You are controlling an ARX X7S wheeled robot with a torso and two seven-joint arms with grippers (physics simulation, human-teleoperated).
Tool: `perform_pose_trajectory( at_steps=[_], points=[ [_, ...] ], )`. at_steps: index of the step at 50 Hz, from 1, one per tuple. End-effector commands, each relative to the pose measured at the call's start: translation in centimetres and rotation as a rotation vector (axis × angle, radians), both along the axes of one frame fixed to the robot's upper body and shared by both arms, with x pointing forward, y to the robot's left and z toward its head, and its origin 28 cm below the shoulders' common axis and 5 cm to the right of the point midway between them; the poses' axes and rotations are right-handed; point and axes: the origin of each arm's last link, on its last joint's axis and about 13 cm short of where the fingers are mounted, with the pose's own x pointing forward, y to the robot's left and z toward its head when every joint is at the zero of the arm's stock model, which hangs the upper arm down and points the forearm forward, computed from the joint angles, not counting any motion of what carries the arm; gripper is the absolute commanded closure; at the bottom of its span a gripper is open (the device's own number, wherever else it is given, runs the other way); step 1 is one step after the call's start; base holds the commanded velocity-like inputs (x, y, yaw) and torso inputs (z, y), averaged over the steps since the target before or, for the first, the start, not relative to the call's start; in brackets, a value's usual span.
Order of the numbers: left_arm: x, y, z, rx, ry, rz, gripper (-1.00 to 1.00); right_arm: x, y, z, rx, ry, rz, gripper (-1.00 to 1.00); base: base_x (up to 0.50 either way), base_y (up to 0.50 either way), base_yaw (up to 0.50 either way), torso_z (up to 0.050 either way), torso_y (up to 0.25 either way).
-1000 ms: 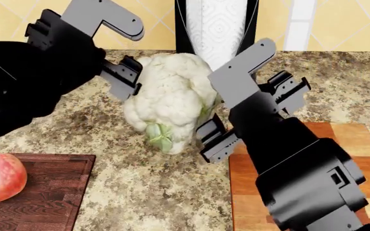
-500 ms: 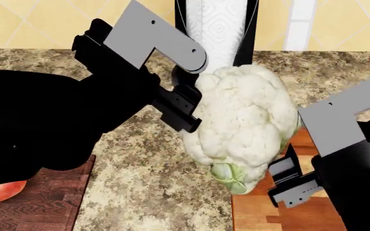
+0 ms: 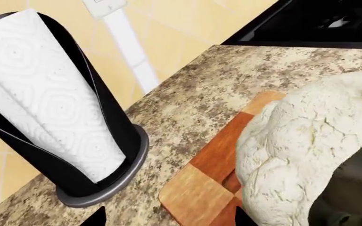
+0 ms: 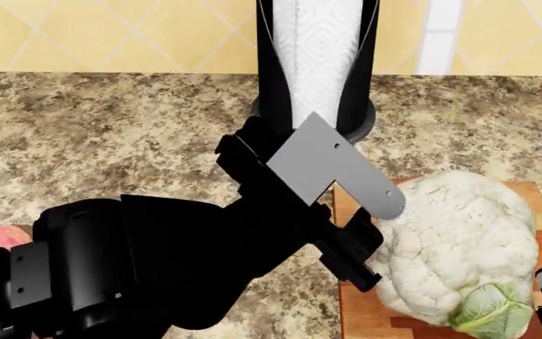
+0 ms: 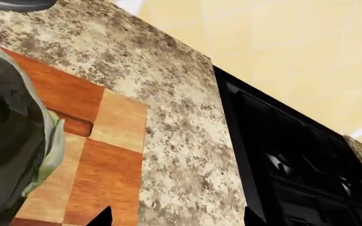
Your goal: Place the cauliflower and the peach on separate cutting boards.
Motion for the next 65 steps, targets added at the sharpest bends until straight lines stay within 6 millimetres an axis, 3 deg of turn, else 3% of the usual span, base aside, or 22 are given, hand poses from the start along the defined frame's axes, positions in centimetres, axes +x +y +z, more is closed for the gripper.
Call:
perform_pose_trajectory(
  at_steps=[1, 7, 13, 23, 36, 43, 59, 65],
  points=[
    [-4.5, -3.2, -4.8, -0.073, 0.327, -0.257, -1.0, 2.4, -1.2, -1.7, -0.006, 0.05, 0.005, -1.0, 0.0, 0.0, 0.0, 0.0, 0.0],
    [-4.7, -3.2, -5.5, -0.076, 0.326, -0.257, -1.0, 2.8, -1.0, -2.9, -0.013, 0.081, 0.023, -1.0, 0.0, 0.0, 0.0, -0.003, 0.0],
    [-4.8, -3.2, -5.6, -0.072, 0.321, -0.261, -1.0, 1.5, -1.1, -3.5, -0.021, 0.098, 0.029, -1.0, 0.0, 0.0, 0.0, -0.004, 0.0],
    [-2.3, -3.1, -1.0, -0.134, 0.236, -0.174, -1.0, -1.2, -2.4, -2.8, -0.061, 0.097, -0.009, -1.0, 0.0, 0.0, 0.0, -0.002, 0.0],
    [0.2, -2.0, -0.6, -0.145, 0.224, -0.059, -1.0, -2.0, -3.2, -2.1, -0.044, 0.053, -0.058, -1.0, 0.0, 0.0, 0.0, -0.001, 0.0],
    [2.3, -0.9, 0.9, -0.122, 0.116, 0.013, -1.0, -2.6, -3.8, -2.6, -0.049, 0.06, -0.077, -1.0, 0.0, 0.0, 0.0, -0.001, 0.0],
    [5.1, 1.1, 2.8, -0.126, 0.082, 0.086, -1.0, -4.1, -5.5, -3.5, -0.059, 0.089, -0.142, -1.0, 0.0, 0.0, 0.0, 0.0, 0.0],
    [5.9, 1.9, 4.0, -0.179, 0.09, 0.12, -1.0, -4.1, -5.1, -2.2, -0.05, 0.038, -0.12, -1.0, 0.0, 0.0, 0.0, 0.0, 0.0]
  ],
)
